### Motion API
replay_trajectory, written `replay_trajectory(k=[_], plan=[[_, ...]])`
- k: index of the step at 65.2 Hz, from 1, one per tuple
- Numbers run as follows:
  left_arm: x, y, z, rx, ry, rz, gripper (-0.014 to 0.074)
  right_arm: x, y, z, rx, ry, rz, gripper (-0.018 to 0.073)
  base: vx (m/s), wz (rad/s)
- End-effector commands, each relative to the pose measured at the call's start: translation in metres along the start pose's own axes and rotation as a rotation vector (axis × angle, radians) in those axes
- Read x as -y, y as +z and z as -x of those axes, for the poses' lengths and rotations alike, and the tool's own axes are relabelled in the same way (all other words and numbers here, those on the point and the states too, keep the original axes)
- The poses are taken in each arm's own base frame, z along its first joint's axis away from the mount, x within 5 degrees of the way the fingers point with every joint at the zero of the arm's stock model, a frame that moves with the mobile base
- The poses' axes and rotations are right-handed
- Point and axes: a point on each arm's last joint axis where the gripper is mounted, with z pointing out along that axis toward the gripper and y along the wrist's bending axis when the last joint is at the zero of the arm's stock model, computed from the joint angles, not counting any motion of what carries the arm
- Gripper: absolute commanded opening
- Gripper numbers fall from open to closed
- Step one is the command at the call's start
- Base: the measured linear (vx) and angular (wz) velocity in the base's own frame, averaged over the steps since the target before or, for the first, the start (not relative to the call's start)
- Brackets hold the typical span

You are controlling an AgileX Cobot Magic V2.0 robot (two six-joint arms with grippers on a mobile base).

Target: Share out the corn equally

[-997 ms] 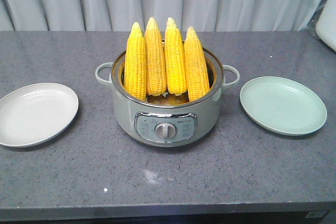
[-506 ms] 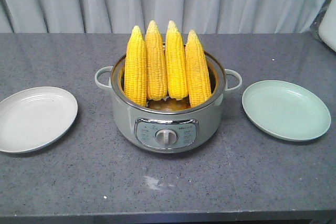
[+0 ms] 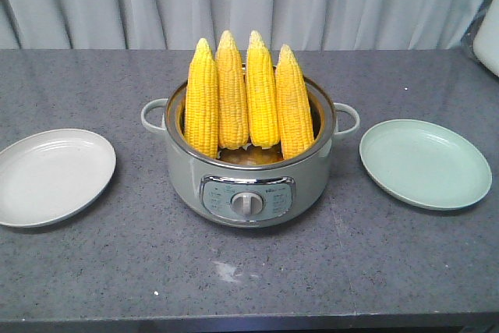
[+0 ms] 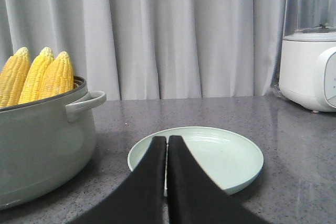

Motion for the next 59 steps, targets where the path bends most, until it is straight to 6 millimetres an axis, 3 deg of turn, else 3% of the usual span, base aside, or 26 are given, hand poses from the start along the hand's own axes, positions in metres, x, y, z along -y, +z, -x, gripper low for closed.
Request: replay_trajectory(k=[1,59], plan=[[-0.0004,-0.0014,0.003,0.074,-0.009,0.004,-0.0006,-0.0005,-0.0003,0.0051,0.076,-0.014,0.004,-0.0011,0.0,0.0],[-0.0004,-0.0014,0.003,0.074,-0.009,0.004,-0.0006,-0.0005,-0.0003,0.0051,0.076,-0.014,0.004,-0.0011,0.01,0.04]])
